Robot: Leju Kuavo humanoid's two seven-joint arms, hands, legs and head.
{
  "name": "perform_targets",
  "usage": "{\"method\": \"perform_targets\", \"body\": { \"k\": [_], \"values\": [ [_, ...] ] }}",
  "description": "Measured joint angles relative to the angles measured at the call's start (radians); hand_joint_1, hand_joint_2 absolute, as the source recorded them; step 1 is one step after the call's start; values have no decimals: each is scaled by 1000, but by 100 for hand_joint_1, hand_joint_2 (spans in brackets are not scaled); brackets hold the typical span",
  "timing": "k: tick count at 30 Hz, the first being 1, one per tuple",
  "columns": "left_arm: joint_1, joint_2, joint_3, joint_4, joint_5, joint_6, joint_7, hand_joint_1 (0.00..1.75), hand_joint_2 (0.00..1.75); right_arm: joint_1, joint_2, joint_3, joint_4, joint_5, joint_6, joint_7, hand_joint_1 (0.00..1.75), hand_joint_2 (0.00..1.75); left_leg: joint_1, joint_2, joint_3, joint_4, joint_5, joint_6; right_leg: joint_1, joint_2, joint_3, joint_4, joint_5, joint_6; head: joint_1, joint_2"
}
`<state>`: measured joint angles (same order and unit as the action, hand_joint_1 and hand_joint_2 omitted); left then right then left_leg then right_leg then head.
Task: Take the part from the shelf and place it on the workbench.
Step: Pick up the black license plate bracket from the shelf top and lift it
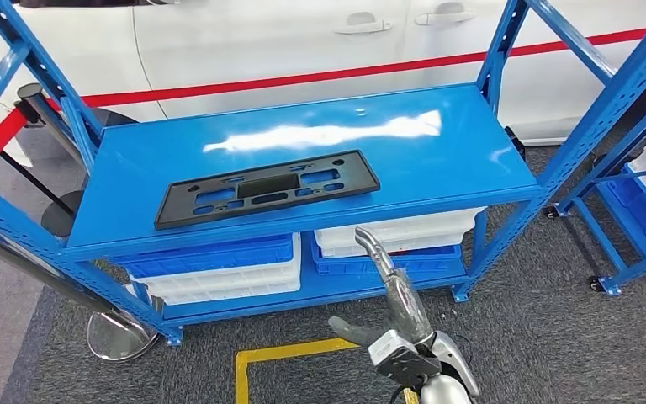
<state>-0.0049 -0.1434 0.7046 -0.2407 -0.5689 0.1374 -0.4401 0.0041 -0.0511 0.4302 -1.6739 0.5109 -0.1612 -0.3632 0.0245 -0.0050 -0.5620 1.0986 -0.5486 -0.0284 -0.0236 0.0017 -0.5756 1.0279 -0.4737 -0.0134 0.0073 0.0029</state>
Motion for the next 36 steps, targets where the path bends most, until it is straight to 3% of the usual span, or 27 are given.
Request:
{"method": "perform_targets", "body": {
  "k": [2,3,4,5,7,9,12,14,17,18,19,20,22,24,27,29,31,33,34,35,36],
  "values": [
    [1,0,0,0,-8,0,1,0,0,-5,0,20,5,65,-30,20,0,175,-1,0,-70,142,-63,-1,6,-3,-1,0,-2,-6,-2,0],
    [2,0,0,0,-12,0,2,0,0,-8,0,29,8,99,-45,30,0,175,-1,0,-96,192,-75,1,10,-4,0,1,-3,-8,-2,0],
    [4,0,0,0,-15,0,3,0,0,-10,0,38,12,132,-59,40,0,175,-3,0,-107,209,-67,5,13,-4,1,1,-4,-9,-2,0],
    [5,1,0,0,-18,0,4,0,0,-13,0,46,15,164,-72,50,0,175,-5,0,-99,183,-39,12,17,-3,4,1,-5,-11,-2,0],
    [5,4,0,0,-26,0,6,0,0,-23,0,63,23,230,-101,70,0,175,-14,0,-43,49,37,34,22,-2,10,0,-7,-12,-2,0],
    [3,7,0,0,-34,0,6,0,0,-38,0,83,32,295,-131,93,0,175,-24,1,0,-54,76,50,24,-1,11,1,-8,-9,0,0],
    [1,9,0,0,-45,0,7,0,0,-64,0,121,51,382,-172,137,0,175,-27,1,8,-80,82,55,22,-2,8,-2,-6,7,1,0],
    [1,10,0,0,-53,-1,8,0,0,-86,0,152,66,435,-199,172,0,175,-21,3,14,-99,94,62,22,-2,-1,20,-24,17,2,0],
    [0,12,0,0,-66,-3,10,0,0,-117,0,196,96,503,-236,230,0,175,-20,5,14,-109,101,68,17,-1,-78,181,-108,27,4,0],
    [0,12,0,0,-69,-4,11,0,0,-126,0,211,107,524,-246,252,0,175,-20,4,13,-108,101,68,15,-2,-105,234,-125,30,4,0],
    [0,13,0,0,-74,-5,11,0,0,-135,0,227,118,545,-256,273,0,175,-21,4,13,-107,100,67,14,-2,-118,257,-123,32,4,0],
    [0,13,0,0,-78,-5,12,0,0,-146,0,244,128,565,-267,295,0,175,-21,4,13,-104,99,66,13,-2,-111,241,-101,32,4,0],
    [0,13,0,0,-88,-6,13,0,0,-172,0,281,147,604,-289,340,0,175,-21,3,14,-98,94,62,11,-2,-53,117,-31,29,4,0],
    [-2,14,0,0,-97,-6,15,0,0,-198,1,320,167,642,-309,385,0,175,-24,3,10,-89,89,53,14,-2,-6,13,5,21,4,0],
    [-4,17,0,0,-110,-9,18,0,0,-232,5,373,197,693,-336,448,0,175,-24,2,6,-88,88,36,18,-1,-1,-7,7,7,3,0],
    [-6,20,0,0,-120,-10,20,0,0,-255,13,408,219,730,-356,490,0,175,-22,2,-2,-67,72,24,14,-2,1,-14,11,-4,1,0],
    [-6,24,0,0,-131,-15,22,0,0,-278,25,446,245,769,-378,532,0,175,-18,2,-43,23,19,13,11,-4,2,-18,13,-12,-3,0],
    [-7,26,0,0,-143,-22,26,0,0,-292,41,477,281,808,-398,565,0,175,-14,2,-105,155,-37,5,12,-5,1,-17,13,-14,-4,0],
    [-6,27,0,0,-149,-26,28,0,0,-295,50,488,300,829,-407,576,0,175,-13,2,-124,193,-44,2,12,-5,1,-17,12,-14,-4,0],
    [-6,28,1,0,-154,-30,29,0,0,-295,58,496,316,846,-414,584,0,175,-12,2,-127,196,-32,2,12,-5,2,-16,11,-14,-4,0],
    [-6,30,1,0,-158,-34,30,0,0,-295,67,499,327,861,-422,587,0,175,-11,2,-109,155,0,2,11,-4,3,-14,10,-13,-4,0]
  ]
}}
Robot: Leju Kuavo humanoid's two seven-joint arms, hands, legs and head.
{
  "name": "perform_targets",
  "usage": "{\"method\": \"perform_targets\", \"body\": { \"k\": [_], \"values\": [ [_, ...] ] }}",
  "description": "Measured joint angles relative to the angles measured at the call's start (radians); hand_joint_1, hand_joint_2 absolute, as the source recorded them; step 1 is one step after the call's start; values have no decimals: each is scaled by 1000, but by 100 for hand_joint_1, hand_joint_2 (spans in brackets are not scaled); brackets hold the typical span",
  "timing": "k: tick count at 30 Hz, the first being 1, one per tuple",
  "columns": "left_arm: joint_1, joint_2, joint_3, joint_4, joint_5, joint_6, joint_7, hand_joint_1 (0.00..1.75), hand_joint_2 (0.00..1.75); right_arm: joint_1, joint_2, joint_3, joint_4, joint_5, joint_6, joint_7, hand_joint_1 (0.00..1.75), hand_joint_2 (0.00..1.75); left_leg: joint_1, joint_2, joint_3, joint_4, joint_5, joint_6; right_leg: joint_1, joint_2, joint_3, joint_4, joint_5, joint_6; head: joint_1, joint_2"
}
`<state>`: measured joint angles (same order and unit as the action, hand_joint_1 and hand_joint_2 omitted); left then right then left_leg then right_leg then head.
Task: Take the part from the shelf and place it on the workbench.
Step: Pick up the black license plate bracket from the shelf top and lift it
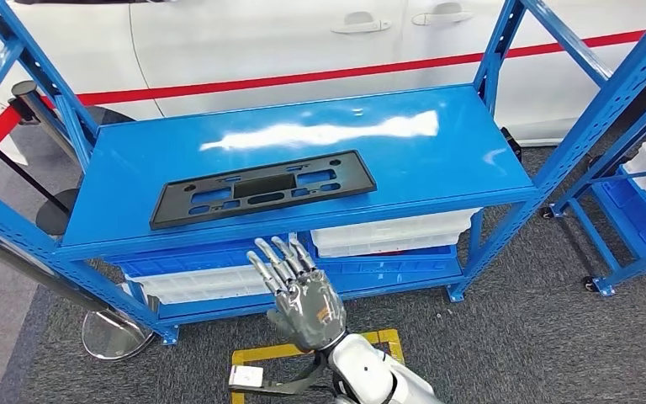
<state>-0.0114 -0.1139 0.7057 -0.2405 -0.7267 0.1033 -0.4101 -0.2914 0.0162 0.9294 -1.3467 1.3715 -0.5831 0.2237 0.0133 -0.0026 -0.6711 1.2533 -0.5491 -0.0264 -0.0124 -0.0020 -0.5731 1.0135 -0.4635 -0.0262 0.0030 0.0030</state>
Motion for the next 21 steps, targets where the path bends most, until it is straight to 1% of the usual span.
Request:
{"method": "perform_targets", "body": {
  "k": [1,2,3,4,5,7,8,9,10,11,12,13,14,15,19,21],
  "values": [
    [0,2,0,0,-3,-4,0,0,0,-1,10,1,8,11,-7,-1,0,175,1,0,32,-70,40,1,0,1,1,2,-2,2,0,0],
    [-1,3,1,0,-6,-10,1,0,0,-2,22,0,19,22,-14,-5,0,175,0,0,65,-140,67,4,1,2,2,4,-4,5,0,0],
    [-3,5,3,0,-11,-17,1,0,0,-5,37,-1,34,35,-22,-11,0,175,-1,-1,92,-196,85,8,2,4,2,5,-5,9,0,0],
    [-4,7,5,0,-16,-25,2,0,0,-7,54,-3,53,49,-29,-19,0,175,-3,-2,105,-225,90,13,4,4,1,6,-6,14,-1,0],
    [-6,8,8,0,-21,-34,3,0,0,-8,71,-5,74,65,-36,-29,0,175,-6,-3,107,-233,86,19,5,5,0,6,-5,20,-1,0],
    [-9,10,14,0,-31,-51,6,0,0,-8,100,-15,105,94,-50,-50,0,175,-4,-3,108,-239,91,32,4,5,0,5,-5,31,-1,0],
    [-9,11,16,0,-35,-58,7,0,0,-8,110,-21,115,104,-56,-59,0,175,-2,-3,109,-243,94,40,4,4,-4,15,-14,35,0,0],
    [-10,12,18,0,-39,-63,8,0,0,-8,119,-29,123,111,-63,-68,0,175,-1,-2,111,-247,96,48,4,4,-17,43,-31,38,2,0],
    [-10,13,20,0,-43,-68,9,0,0,-8,128,-37,133,118,-68,-77,0,175,0,-1,112,-249,97,54,4,4,-41,93,-59,40,3,0],
    [-11,14,22,0,-46,-73,10,0,0,-8,138,-47,148,125,-73,-87,0,175,-2,-1,112,-250,96,58,4,4,-75,161,-91,41,5,0],
    [-12,16,24,0,-51,-79,11,0,0,-7,147,-58,165,133,-76,-97,0,175,-4,0,112,-249,95,61,4,4,-111,229,-117,42,6,0],
    [-12,17,26,0,-56,-85,12,0,0,-6,155,-68,182,142,-79,-107,0,175,-6,0,112,-249,94,62,4,4,-140,281,-131,42,5,0],
    [-12,18,28,0,-59,-90,13,0,0,-4,161,-75,194,149,-81,-115,0,175,-8,-1,113,-248,94,63,4,4,-157,311,-136,42,6,0],
    [-12,18,28,0,-62,-93,13,0,0,-4,163,-79,200,154,-83,-120,0,175,-9,-1,113,-248,93,63,4,4,-164,322,-135,41,6,0],
    [-12,19,29,0,-63,-95,14,0,0,-4,165,-81,205,157,-84,-124,0,175,-9,-1,114,-248,93,64,4,4,-164,319,-129,41,6,0],
    [-12,19,30,0,-65,-98,15,0,0,-4,168,-84,209,162,-87,-128,0,175,-10,-1,115,-248,92,64,4,4,-159,304,-115,39,6,0]
  ]
}}
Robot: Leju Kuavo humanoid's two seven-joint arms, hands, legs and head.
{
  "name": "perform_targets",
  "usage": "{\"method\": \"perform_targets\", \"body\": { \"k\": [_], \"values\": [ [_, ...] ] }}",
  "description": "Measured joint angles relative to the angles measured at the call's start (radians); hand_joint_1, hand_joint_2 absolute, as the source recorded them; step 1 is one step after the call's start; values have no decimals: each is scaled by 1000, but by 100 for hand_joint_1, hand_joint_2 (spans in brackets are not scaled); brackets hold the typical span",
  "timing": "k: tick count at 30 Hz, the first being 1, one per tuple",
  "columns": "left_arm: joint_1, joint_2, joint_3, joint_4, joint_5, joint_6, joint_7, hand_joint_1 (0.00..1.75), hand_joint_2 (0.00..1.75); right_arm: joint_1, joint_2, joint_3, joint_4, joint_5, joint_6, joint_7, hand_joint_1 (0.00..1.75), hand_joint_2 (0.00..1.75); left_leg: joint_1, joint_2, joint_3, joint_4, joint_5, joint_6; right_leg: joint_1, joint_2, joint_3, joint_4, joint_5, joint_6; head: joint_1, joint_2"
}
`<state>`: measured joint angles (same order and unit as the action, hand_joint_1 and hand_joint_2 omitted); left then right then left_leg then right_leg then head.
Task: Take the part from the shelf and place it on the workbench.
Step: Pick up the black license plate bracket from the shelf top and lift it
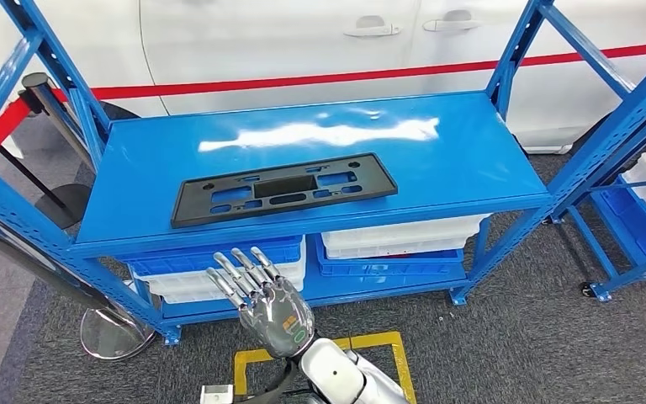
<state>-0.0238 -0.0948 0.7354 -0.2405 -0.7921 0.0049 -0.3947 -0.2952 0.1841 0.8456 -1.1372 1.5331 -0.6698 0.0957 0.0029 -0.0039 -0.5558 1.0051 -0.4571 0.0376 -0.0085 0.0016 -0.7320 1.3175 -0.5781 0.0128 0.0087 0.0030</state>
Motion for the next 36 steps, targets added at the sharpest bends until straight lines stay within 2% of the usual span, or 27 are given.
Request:
{"method": "perform_targets", "body": {
  "k": [1,2,3,5,6,7,8,10,11,12,14,15,16,17,20,21,23,25,26,27,28,30,31,32,33,36],
  "values": [
    [0,0,1,0,-2,-2,1,0,0,-1,2,-2,4,4,-2,-4,0,175,-1,0,1,0,-1,0,0,0,8,-20,15,-2,0,0],
    [0,1,2,0,-5,-5,2,0,0,-2,5,-6,10,10,-6,-9,0,175,-3,-1,4,0,-2,0,2,0,28,-62,42,-6,0,0],
    [0,0,4,0,-9,-10,3,0,0,-4,10,-14,19,16,-11,-17,0,175,-6,-1,8,0,-5,-1,5,-1,62,-134,71,-15,-2,0],
    [-4,3,11,1,-21,-16,4,0,0,-11,29,-42,56,27,-19,-30,0,175,-9,-1,15,4,-18,-18,7,-2,132,-275,122,-35,-6,0],
    [-6,4,14,2,-25,-17,5,0,0,-15,38,-56,73,29,-21,-34,0,175,-8,0,10,21,-32,-28,7,-4,156,-318,131,-43,-10,0],
    [-8,6,16,2,-28,-17,5,0,0,-20,45,-65,87,30,-23,-36,0,175,-5,0,-7,60,-54,-39,3,-4,164,-329,132,-46,-13,0],
    [-8,7,16,2,-28,-17,5,0,0,-23,48,-68,93,31,-23,-38,0,175,-1,0,-36,118,-81,-45,3,-5,169,-331,130,-49,-15,0],
    [-7,8,17,2,-29,-18,5,0,0,-26,52,-73,108,31,-23,-42,0,175,9,0,-109,248,-126,-58,2,-5,173,-331,124,-51,-16,0],
    [-6,8,17,2,-29,-18,5,0,0,-26,53,-75,115,31,-23,-43,0,175,13,0,-132,279,-125,-63,1,-4,175,-329,120,-49,-16,0],
    [-5,9,18,2,-29,-18,5,0,0,-26,53,-76,121,31,-23,-44,0,175,18,1,-136,271,-103,-68,-1,-3,179,-326,115,-46,-16,0],
    [-5,11,18,2,-29,-19,5,0,0,-27,56,-78,129,29,-23,-45,0,175,26,1,-92,153,-21,-77,-6,-1,188,-317,101,-37,-17,0],
    [-5,11,19,3,-30,-19,5,0,0,-29,57,-80,133,27,-24,-46,0,175,26,1,-63,89,6,-79,-6,0,191,-310,93,-30,-19,0],
    [-7,11,19,3,-32,-20,5,0,0,-30,59,-83,137,24,-24,-47,0,175,25,1,-44,46,20,-76,-6,0,192,-306,88,-23,-21,0],
    [-8,10,20,4,-33,-20,5,0,0,-32,61,-86,140,21,-24,-49,0,175,23,0,-35,27,19,-70,-5,1,192,-303,84,-16,-21,0],
    [-7,10,23,4,-35,-20,4,0,0,-34,64,-94,148,15,-25,-53,0,175,19,-2,-32,23,10,-44,-5,0,193,-301,76,-1,-18,0],
    [-6,11,23,4,-36,-20,4,0,0,-35,64,-96,149,14,-25,-54,0,175,19,-2,-28,20,9,-35,-6,0,188,-286,66,4,-17,0],
    [-7,11,24,4,-36,-20,5,0,0,-36,65,-100,153,12,-25,-56,0,175,20,-1,-21,15,6,-20,-8,-1,142,-196,24,9,-14,0],
    [-8,11,26,4,-36,-20,5,0,0,-36,64,-104,158,9,-25,-57,0,175,17,-1,-17,15,0,-11,-7,-1,61,-64,-19,9,-13,0],
    [-8,11,27,4,-37,-20,6,0,0,-35,64,-107,162,6,-25,-58,0,175,15,-1,-14,15,-3,-9,-7,-1,30,-24,-20,8,-13,0],
    [-8,11,29,4,-39,-20,6,0,0,-34,64,-110,165,4,-25,-59,0,175,12,-2,-8,15,-8,-8,-6,-1,16,-20,-2,5,-13,0],
    [-7,11,32,4,-42,-20,6,0,0,-34,64,-114,167,1,-25,-60,0,175,10,-3,-1,15,-13,-9,-4,-1,22,-53,35,0,-13,0],
    [-6,10,37,5,-45,-21,7,0,0,-35,64,-121,169,-1,-25,-61,0,175,6,-5,14,15,-24,-12,4,-1,70,-180,117,-18,-13,0],
    [-6,9,39,6,-46,-21,7,0,0,-36,64,-124,170,-1,-25,-61,0,175,4,-5,19,16,-30,-16,8,-1,92,-235,138,-25,-13,0],
    [-7,8,40,6,-46,-22,7,0,0,-36,64,-126,170,-2,-25,-61,0,175,4,-5,21,15,-34,-21,12,-1,106,-269,146,-30,-13,0],
    [-7,7,40,7,-46,-22,7,0,0,-36,65,-127,171,-2,-25,-61,0,175,4,-5,22,13,-37,-28,15,-1,111,-282,141,-33,-12,0],
    [-9,9,42,7,-46,-21,8,0,0,-36,68,-130,172,-2,-25,-61,0,175,7,-2,28,16,-48,-44,9,2,129,-304,139,-39,-13,0]
  ]
}}
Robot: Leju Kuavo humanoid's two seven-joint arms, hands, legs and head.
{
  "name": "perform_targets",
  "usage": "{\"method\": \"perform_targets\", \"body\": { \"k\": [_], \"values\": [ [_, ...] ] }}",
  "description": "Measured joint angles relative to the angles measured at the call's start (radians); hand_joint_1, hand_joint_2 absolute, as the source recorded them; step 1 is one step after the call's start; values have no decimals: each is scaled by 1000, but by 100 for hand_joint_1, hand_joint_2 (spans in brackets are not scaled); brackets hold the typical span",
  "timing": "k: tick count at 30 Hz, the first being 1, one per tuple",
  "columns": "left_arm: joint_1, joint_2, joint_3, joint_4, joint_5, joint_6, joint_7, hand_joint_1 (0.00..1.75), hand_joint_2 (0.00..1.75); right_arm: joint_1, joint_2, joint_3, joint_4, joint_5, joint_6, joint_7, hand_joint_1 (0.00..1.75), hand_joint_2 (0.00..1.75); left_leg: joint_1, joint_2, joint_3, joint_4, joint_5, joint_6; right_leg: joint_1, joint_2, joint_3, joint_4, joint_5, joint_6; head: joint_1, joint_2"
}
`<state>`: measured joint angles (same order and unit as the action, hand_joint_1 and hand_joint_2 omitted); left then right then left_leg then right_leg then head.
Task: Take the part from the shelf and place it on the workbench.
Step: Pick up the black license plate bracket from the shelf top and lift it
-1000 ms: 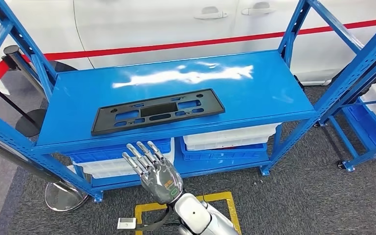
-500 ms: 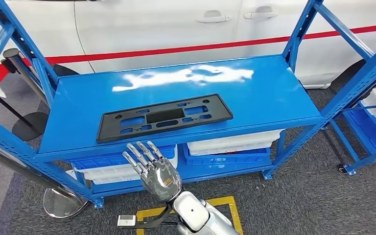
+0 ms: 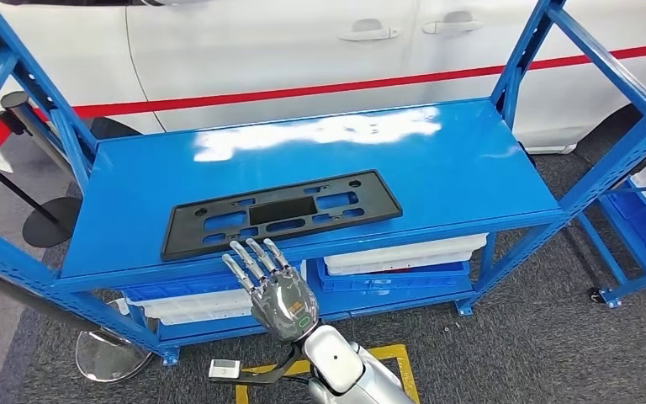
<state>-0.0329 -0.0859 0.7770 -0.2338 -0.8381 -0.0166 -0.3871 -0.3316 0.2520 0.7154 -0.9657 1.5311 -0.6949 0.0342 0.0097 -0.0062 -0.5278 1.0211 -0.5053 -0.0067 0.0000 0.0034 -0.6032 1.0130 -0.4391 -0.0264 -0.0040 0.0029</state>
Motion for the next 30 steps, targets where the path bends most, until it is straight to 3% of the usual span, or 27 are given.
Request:
{"method": "perform_targets", "body": {
  "k": [2,4,5,6,7,9,11,14,16,17,20,21,22,24,26,28,30],
  "values": [
    [-1,2,0,0,0,0,0,0,0,-2,2,-1,0,0,0,0,0,175,3,1,-31,73,-35,-11,-7,-2,20,-14,-4,-7,-3,0],
    [0,2,0,1,-1,0,0,0,0,-3,2,-2,3,0,-1,0,0,175,8,1,-107,207,-82,-24,-6,-4,32,-16,-14,-13,-5,0],
    [2,2,0,1,-1,0,0,0,0,-2,2,-2,5,0,-1,0,0,175,10,1,-140,255,-89,-29,-6,-4,38,-15,-19,-13,-5,0],
    [3,3,0,1,-1,0,1,0,0,-1,2,-2,7,0,-1,0,0,175,12,1,-158,270,-75,-33,-6,-3,45,-15,-25,-12,-5,0],
    [5,4,0,1,-1,0,1,0,0,-1,2,-2,8,0,-1,0,0,175,14,1,-156,244,-42,-35,-7,-1,52,-14,-31,-10,-5,0],
    [5,5,0,1,-1,0,1,0,0,-1,2,-2,9,-1,0,0,0,175,17,3,-110,116,43,-36,-8,1,70,-11,-46,-2,-5,0],
    [4,6,0,2,-2,0,1,0,0,-2,2,-2,9,-3,0,-1,0,175,14,3,-70,20,77,-25,-6,1,78,-7,-59,10,-5,0],
    [2,6,3,3,-12,0,2,0,0,-3,2,-10,8,-13,-1,-4,0,175,9,2,-62,2,68,0,-4,1,79,-9,-66,26,-3,0],
    [4,6,6,3,-21,0,2,0,0,-6,1,-23,4,-22,-2,-5,0,175,13,2,-52,-8,66,15,-6,0,71,19,-85,36,1,0],
    [4,7,9,3,-27,-1,2,0,0,-9,0,-31,3,-27,-2,-5,0,175,14,3,-46,-12,65,22,-7,0,49,64,-105,40,2,0],
    [2,7,21,3,-45,-1,2,0,0,-14,-6,-66,2,-41,-2,-4,0,175,11,3,-37,-13,55,34,-9,-1,-72,257,-165,48,6,0],
    [2,8,25,3,-51,-2,3,0,0,-14,-10,-79,2,-45,-2,-4,0,175,10,2,-32,-13,51,35,-9,-1,-97,283,-157,48,6,0],
    [2,8,28,3,-56,-2,3,0,0,-14,-14,-95,2,-48,-2,-3,0,175,10,1,-25,-13,46,34,-10,-1,-102,271,-129,47,6,0],
    [4,8,34,3,-67,-2,5,0,0,-17,-22,-129,2,-56,-2,-2,0,175,9,-1,-9,-13,35,30,-10,-1,-65,152,-39,40,7,0],
    [3,8,39,3,-76,-1,6,0,0,-21,-31,-159,3,-64,-2,-2,0,175,6,-2,1,-11,22,20,-5,-2,-20,40,10,29,8,0],
    [2,9,44,3,-81,-1,6,0,0,-22,-39,-180,4,-70,-2,-3,0,175,4,-2,3,-13,15,7,1,0,-7,10,5,21,9,0],
    [0,12,48,3,-85,-1,7,0,0,-23,-43,-194,5,-72,-2,-5,0,175,6,1,7,-13,8,-6,-2,4,-2,1,2,12,9,0]
  ]
}}
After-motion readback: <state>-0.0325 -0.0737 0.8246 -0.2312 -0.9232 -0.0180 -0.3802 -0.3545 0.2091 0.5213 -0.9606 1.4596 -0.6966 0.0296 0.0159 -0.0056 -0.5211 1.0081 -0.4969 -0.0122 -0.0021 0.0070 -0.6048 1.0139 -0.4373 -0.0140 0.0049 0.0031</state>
